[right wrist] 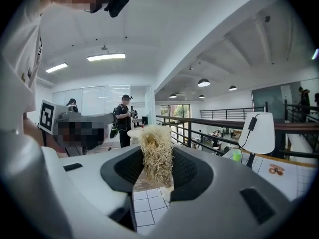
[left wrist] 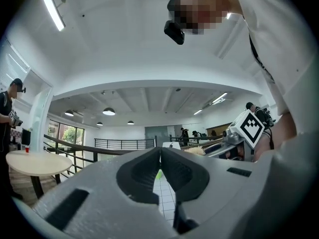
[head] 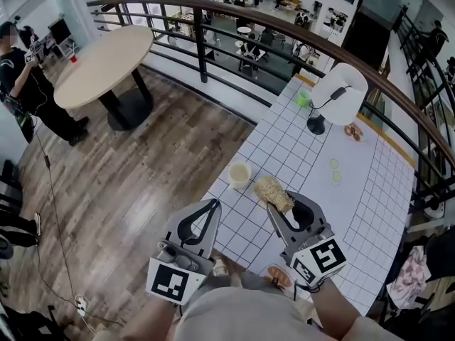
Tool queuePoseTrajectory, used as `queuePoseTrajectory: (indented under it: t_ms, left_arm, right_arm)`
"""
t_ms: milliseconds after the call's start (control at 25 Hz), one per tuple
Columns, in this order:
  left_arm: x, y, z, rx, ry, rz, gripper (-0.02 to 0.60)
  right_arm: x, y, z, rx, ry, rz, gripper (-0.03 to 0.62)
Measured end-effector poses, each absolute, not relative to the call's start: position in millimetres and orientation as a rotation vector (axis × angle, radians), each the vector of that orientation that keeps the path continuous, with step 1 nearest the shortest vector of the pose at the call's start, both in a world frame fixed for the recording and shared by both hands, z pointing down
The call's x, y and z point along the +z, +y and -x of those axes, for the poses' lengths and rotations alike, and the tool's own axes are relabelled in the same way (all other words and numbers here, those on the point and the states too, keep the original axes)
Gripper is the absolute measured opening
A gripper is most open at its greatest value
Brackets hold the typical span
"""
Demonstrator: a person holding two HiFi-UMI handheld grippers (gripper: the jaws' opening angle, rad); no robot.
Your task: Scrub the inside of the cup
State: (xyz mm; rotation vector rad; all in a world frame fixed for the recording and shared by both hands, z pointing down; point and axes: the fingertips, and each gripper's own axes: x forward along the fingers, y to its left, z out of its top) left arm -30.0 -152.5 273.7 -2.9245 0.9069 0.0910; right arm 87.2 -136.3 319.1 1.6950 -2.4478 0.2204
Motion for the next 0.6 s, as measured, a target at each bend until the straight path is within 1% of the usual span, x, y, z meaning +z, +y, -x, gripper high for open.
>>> queuePoseTrajectory:
  t_ms: [400,440,520,600]
  left_arm:
    - [299,-182,9,-0.037,0.869,2.929,0.018]
    - [302,-185,7,-0.048,0.871,2.922,0.025]
    - [308,-189,4,-0.080,0.858,2.886,0.077]
    - [316,-193,-2,-0.126,0.830,2.858,0.105]
  right_arm:
    - [337,-160,-109,0.251,-2.458,-1.634,0.141]
    - [337,-163,-111,0.245,-2.460,-1.622,0.141]
    - [339,-172,-113,0.243,-2.461,-1.607,0.143]
    - [343,-181,-114,0.242,-2.461,-1.597,0.143]
